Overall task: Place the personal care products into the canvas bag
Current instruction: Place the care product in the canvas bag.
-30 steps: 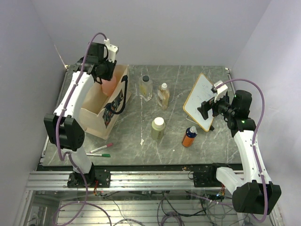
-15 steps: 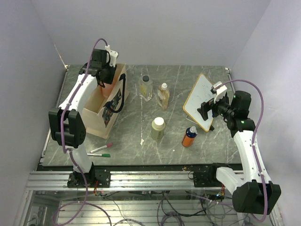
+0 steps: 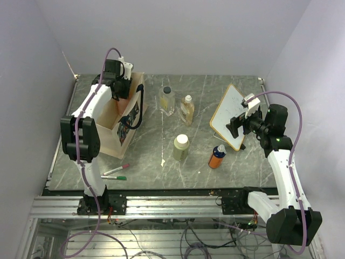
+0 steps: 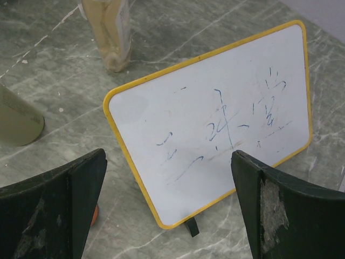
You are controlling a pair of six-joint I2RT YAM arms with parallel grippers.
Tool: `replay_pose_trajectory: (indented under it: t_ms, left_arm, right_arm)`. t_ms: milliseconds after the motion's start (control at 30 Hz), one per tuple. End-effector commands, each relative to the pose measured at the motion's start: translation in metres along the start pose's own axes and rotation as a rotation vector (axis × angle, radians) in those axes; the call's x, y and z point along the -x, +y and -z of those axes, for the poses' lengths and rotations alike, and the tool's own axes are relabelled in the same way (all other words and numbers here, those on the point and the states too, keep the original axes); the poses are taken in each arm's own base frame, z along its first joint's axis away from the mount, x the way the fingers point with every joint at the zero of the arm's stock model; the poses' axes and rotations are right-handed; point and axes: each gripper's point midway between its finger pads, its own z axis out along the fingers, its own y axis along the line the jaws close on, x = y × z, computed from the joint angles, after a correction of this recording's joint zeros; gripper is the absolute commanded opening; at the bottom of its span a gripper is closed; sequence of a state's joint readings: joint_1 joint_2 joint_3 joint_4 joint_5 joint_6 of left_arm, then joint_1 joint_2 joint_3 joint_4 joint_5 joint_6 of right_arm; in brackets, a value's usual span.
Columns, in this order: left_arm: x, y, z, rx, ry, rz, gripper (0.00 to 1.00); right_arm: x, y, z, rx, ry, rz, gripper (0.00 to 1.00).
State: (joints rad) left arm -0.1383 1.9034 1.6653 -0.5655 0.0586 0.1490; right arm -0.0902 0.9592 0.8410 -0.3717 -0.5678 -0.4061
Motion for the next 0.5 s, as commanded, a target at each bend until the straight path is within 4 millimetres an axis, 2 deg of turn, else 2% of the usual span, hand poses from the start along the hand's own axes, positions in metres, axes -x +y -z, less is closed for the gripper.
replay_pose_trajectory:
  t_ms: [0,367,467]
  left_arm:
    - [0.036,0.008,0.002,0.007,-0.149,-0.021,0.08]
    - [0.005,0.004,-0.016,-0.004,-0.089,-0.037,0.27]
    - [0.001,0.006,-0.017,0.012,-0.072,-0.031,0.38]
  right_arm:
    - [-0.001,0.001,0.000,-0.002,0.001,0.016,1.00]
    - [-0.002,0.001,-0.002,0.005,0.003,0.012,1.00]
    - [-0.003,0.001,-0.002,0.003,0.005,0.012,1.00]
